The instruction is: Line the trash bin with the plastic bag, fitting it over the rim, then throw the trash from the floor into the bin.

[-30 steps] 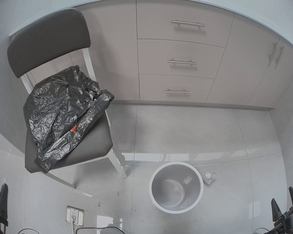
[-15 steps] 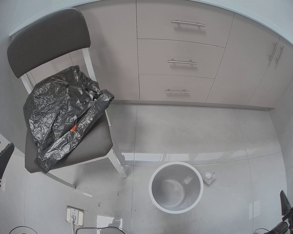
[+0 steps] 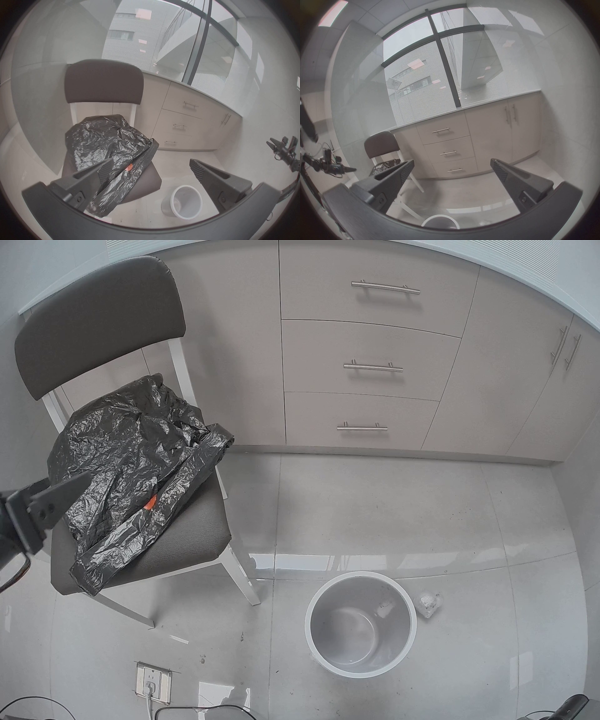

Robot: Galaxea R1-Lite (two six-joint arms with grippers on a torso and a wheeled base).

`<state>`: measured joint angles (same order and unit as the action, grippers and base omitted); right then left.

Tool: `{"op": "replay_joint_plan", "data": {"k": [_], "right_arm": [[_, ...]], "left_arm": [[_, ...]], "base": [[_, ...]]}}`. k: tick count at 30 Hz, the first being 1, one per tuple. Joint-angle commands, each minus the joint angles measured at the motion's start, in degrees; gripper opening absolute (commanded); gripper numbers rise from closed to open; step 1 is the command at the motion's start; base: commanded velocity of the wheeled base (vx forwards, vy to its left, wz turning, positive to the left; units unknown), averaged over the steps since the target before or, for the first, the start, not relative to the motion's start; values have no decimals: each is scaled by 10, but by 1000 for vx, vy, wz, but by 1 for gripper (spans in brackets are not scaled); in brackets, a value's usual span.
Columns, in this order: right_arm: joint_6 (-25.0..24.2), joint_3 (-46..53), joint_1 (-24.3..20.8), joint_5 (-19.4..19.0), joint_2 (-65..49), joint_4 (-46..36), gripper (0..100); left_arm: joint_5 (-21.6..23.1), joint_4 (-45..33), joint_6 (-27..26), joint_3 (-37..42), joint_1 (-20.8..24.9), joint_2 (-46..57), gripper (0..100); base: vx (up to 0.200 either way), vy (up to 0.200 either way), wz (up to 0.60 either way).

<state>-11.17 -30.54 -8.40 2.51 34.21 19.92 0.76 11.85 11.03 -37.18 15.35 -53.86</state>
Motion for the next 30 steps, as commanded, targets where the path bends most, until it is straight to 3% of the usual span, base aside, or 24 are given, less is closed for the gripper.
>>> {"op": "replay_joint_plan", "data": {"k": [1, 7, 8, 16, 23, 30], "right_arm": [[-57, -49, -83, 0, 227, 126, 100], [-60, -39, -83, 0, 240, 153, 100], [-58, -37, -83, 0, 236, 153, 100], [-59, -37, -78, 0, 233, 154, 100], [-59, -37, -78, -1, 233, 154, 100], [-60, -36, -78, -1, 234, 153, 100]], "left_arm": [[-53, 44, -15, -123, 81, -262, 100], [-117, 92, -65, -148, 135, -339, 100], [-151, 105, -83, -157, 156, -372, 100], [-223, 200, -209, -180, 174, -476, 100], [-232, 250, -261, -184, 140, -518, 100], [-234, 261, -268, -220, 126, -557, 100]], "base": [[0, 0, 0], [0, 0, 0], [0, 0, 0], [0, 0, 0], [0, 0, 0], [0, 0, 0]]}}
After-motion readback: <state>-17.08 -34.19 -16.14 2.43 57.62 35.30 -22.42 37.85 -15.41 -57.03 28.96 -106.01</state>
